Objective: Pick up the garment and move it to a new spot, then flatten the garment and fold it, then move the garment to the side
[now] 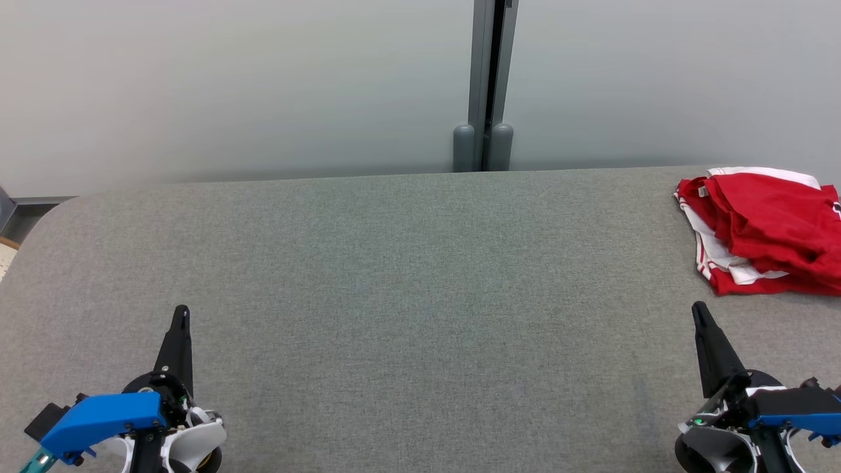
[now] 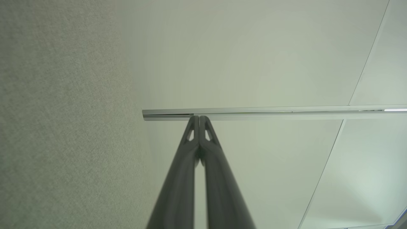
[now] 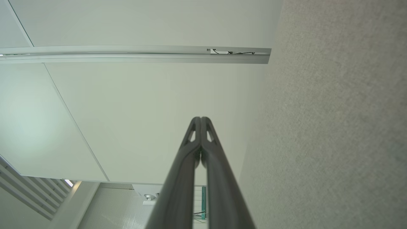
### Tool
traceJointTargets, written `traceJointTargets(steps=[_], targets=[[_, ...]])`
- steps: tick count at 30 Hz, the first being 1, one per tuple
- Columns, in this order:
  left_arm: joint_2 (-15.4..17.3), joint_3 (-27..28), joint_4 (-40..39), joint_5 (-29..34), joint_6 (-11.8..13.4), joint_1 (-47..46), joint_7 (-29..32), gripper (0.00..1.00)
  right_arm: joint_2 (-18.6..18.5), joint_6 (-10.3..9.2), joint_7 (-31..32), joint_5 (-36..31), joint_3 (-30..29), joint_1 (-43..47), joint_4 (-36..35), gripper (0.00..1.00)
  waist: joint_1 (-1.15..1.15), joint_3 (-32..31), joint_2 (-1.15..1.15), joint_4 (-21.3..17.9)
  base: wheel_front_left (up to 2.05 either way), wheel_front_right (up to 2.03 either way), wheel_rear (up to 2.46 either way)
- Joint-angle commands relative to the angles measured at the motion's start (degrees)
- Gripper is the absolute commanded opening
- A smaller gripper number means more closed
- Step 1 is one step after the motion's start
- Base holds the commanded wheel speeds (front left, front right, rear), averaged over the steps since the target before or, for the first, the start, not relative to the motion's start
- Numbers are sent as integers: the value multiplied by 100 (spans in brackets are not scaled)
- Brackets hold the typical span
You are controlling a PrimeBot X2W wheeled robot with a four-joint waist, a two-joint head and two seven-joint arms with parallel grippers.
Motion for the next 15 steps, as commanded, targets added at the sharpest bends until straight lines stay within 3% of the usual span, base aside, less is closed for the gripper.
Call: traceJointTargets(steps=[1, 15], targets=[[7, 10, -22, -14, -54, -56, 20, 0, -1, 2, 10, 15, -14, -80, 9, 0, 0, 0, 0, 0, 0, 0, 0], [7, 9, -23, -14, -54, -56, 21, 0, -1, 2, 10, 15, -14, -80, 9, 0, 0, 0, 0, 0, 0, 0, 0]])
